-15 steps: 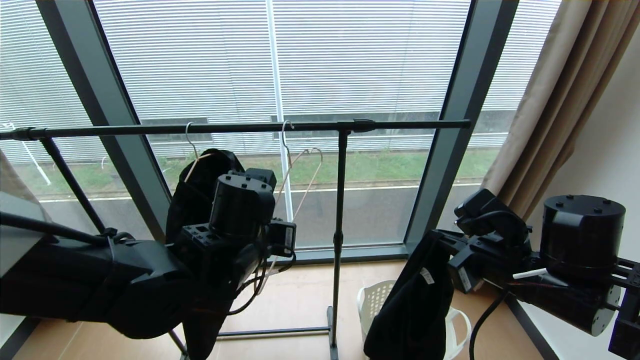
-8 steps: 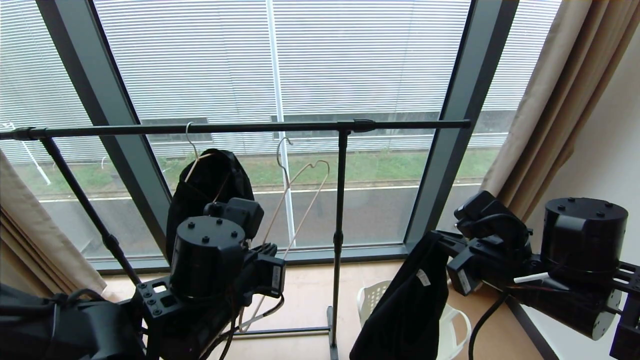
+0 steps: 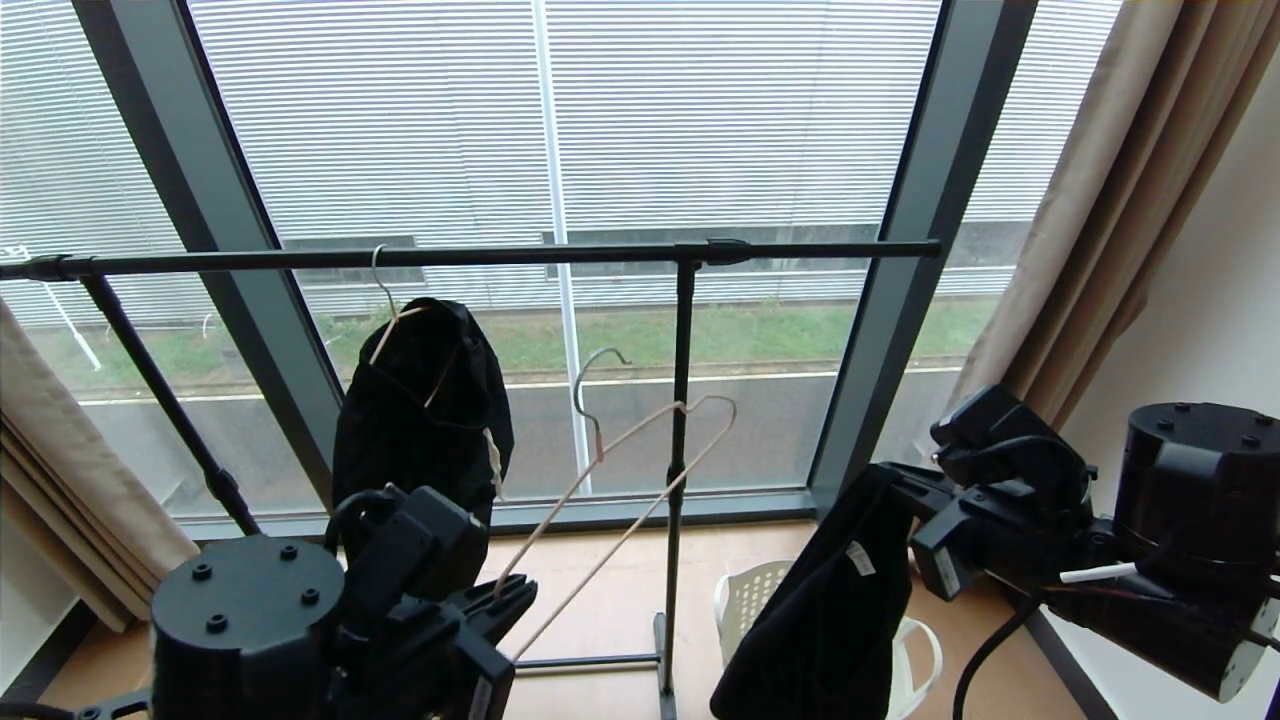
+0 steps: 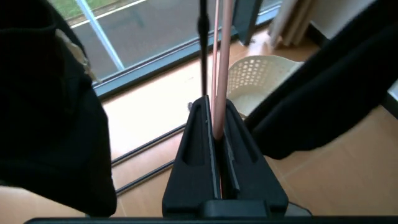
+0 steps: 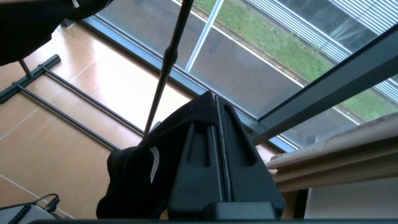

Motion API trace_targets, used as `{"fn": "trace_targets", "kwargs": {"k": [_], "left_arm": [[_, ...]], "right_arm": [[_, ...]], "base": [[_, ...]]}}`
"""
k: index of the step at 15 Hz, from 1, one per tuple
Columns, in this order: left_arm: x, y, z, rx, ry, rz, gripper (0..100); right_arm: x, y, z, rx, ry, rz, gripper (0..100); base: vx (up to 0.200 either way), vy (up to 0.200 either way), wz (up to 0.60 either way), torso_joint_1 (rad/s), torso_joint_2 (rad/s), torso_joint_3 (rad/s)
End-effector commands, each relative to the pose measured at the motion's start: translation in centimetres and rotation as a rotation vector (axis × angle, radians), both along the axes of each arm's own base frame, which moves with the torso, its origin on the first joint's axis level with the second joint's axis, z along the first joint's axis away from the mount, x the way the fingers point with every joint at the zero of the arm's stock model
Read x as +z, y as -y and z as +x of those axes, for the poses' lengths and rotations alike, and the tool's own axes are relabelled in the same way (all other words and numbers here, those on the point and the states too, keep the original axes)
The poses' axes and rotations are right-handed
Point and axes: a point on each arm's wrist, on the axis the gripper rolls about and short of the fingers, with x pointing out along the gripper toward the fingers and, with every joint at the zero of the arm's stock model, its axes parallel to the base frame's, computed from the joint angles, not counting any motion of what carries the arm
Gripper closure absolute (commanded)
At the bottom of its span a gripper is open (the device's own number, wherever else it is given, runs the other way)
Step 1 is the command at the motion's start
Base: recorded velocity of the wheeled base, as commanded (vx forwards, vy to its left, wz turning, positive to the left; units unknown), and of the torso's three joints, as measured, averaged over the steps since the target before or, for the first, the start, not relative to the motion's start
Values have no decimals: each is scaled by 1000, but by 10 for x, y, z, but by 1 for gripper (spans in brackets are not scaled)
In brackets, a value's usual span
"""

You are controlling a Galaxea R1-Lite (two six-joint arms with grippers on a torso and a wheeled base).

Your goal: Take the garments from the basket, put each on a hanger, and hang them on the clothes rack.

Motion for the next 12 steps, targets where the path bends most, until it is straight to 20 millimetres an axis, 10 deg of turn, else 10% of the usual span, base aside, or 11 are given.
{"fn": "trace_targets", "kwargs": {"k": [1, 12], "left_arm": [[1, -13, -13, -32, 20, 17, 100], [-5, -32, -25, -228, -8, 8, 100]], "right_arm": [[3, 0, -1, 3, 13, 5, 100], [8, -7, 18, -144, 65, -55, 100]], "base": [[0, 0, 0, 0, 0, 0], [0, 0, 0, 0, 0, 0]]}}
